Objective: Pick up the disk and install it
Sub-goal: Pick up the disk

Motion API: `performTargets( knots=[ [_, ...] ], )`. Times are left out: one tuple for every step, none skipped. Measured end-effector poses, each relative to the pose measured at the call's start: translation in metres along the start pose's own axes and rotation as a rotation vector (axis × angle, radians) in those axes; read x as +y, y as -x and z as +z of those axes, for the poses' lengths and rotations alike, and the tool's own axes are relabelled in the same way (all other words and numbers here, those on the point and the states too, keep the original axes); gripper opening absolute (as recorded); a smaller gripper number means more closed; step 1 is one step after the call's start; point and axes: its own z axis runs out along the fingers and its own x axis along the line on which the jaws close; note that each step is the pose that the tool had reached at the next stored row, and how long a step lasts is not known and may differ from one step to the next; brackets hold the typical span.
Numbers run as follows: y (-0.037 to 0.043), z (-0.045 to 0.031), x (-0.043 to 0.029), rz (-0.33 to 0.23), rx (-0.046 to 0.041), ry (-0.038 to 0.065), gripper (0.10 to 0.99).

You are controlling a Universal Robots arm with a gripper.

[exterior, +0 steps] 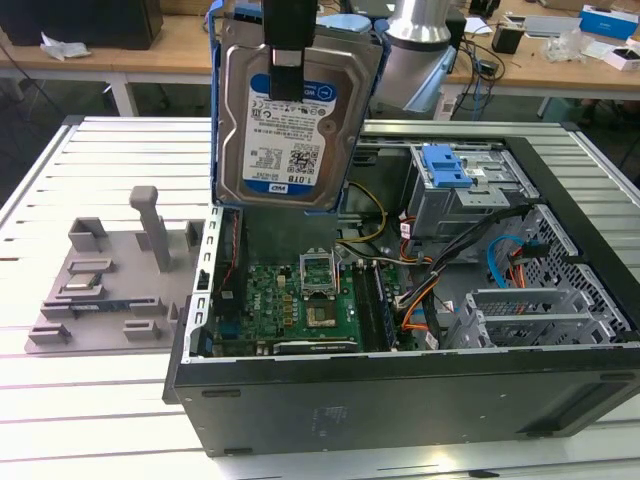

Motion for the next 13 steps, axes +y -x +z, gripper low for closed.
performTargets(
  knots=[
    [-0.0023, 0.0, 0.0, 0.0, 0.0001, 0.0, 0.365],
    [-0.0046, 0.0, 0.0, 0.0, 0.0001, 0.0, 0.365],
    [-0.0083, 0.0001, 0.0, 0.0, 0.0001, 0.0, 0.365],
    [-0.0099, 0.0001, 0.0, 0.0, 0.0001, 0.0, 0.365],
    [-0.0113, 0.0001, 0.0, 0.0, 0.0001, 0.0, 0.365],
    [-0.0141, 0.0002, 0.0, 0.0, 0.0001, 0.0, 0.365],
    [-0.0175, 0.0002, 0.0, 0.0, 0.0001, 0.0, 0.365],
    [-0.0204, 0.0002, 0.0, 0.0, 0.0001, 0.0, 0.365],
    [-0.0218, 0.0003, 0.0, 0.0, 0.0002, 0.0, 0.365],
    [-0.0233, 0.0002, 0.0, 0.0, 0.0002, 0.0, 0.365],
    [-0.0248, 0.0003, 0.0, 0.0, 0.0001, 0.0, 0.365],
    [-0.0262, 0.0003, 0.0, 0.0, 0.0002, 0.0, 0.365],
    [-0.0281, 0.0003, -0.0001, 0.0, 0.0002, 0.0, 0.365]
  ],
)
